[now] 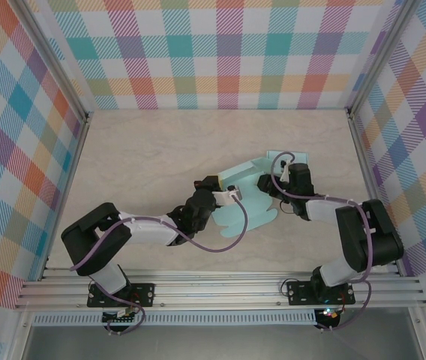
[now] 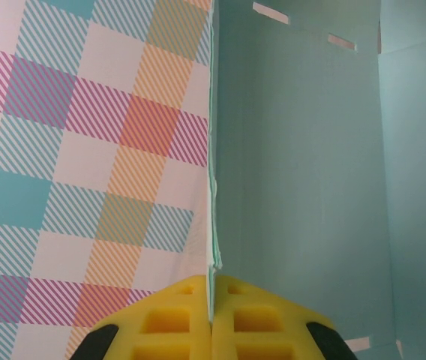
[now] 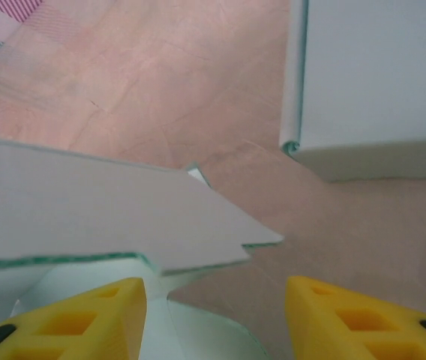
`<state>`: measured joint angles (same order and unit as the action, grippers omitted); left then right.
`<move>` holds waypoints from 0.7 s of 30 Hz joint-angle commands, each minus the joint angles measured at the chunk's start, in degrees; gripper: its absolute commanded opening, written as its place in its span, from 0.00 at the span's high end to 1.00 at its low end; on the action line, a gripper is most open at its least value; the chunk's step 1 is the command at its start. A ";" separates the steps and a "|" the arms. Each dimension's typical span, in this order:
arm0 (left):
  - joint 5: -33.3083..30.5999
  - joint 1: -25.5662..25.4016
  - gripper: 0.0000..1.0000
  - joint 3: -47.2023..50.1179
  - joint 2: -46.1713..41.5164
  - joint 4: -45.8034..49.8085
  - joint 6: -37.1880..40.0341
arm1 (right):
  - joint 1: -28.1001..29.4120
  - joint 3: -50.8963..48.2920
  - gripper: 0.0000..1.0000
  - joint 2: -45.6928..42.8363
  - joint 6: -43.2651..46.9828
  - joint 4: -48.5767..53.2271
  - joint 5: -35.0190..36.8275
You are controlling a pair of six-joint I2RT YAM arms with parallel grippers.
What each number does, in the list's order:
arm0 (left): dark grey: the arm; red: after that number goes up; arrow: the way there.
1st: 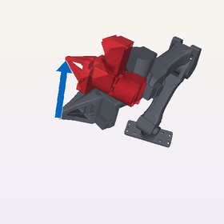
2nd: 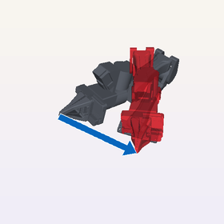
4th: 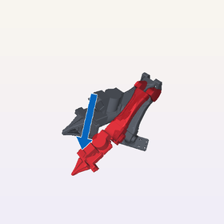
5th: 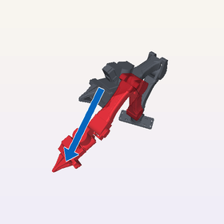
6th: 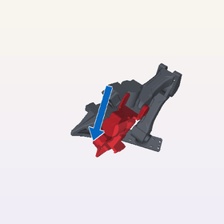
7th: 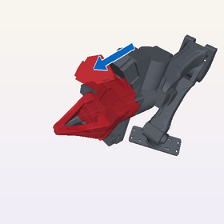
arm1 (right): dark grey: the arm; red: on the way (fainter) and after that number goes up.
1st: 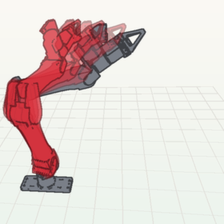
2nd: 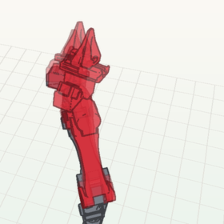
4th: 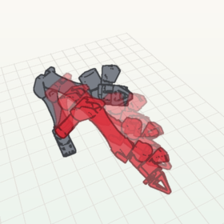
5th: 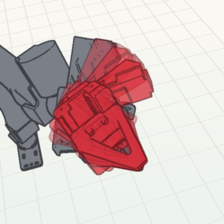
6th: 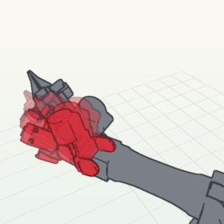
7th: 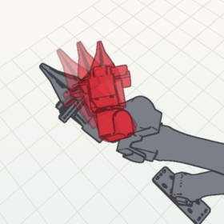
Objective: Fold the paper box
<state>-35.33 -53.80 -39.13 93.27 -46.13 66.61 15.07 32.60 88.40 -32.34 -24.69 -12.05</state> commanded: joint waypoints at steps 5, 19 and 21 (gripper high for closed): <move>1.23 0.45 1.00 0.58 -2.27 0.18 -2.10 | 0.11 1.38 0.50 3.22 -0.66 -9.78 -4.30; 0.57 0.45 1.00 -0.33 -0.28 0.87 -1.97 | 0.87 -0.22 0.62 -0.06 -0.29 -13.98 -6.72; 0.52 0.45 1.00 -0.23 -0.43 0.82 -2.01 | 1.18 -0.23 0.63 -0.08 0.20 -14.22 -6.22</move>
<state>-35.90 -53.78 -39.13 93.14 -45.10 65.34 15.09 32.69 90.06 -32.73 -34.57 -15.68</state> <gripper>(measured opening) 0.054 0.376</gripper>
